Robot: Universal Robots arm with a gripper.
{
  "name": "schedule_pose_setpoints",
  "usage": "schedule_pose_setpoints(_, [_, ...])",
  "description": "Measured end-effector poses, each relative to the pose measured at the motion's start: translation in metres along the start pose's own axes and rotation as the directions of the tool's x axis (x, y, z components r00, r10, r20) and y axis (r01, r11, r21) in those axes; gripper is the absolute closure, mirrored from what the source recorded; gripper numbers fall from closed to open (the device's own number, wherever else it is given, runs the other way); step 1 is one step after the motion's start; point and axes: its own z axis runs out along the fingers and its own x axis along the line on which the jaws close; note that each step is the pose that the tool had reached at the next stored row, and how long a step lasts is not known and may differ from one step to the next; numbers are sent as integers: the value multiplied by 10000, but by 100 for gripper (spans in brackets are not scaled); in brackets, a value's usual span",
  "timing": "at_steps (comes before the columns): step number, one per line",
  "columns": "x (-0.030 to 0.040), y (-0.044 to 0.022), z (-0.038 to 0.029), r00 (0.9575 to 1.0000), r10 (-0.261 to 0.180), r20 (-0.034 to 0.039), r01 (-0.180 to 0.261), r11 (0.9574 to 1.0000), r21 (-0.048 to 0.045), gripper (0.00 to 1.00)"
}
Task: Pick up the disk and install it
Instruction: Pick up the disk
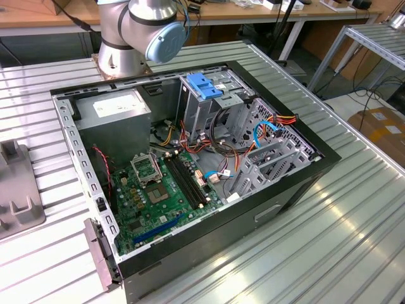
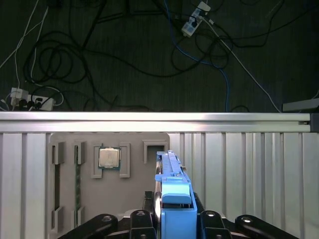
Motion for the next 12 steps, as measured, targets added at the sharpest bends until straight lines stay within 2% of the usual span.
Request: schedule_pose_setpoints(12, [-5,2,-47,10000,0,0,0,10000,0,63])
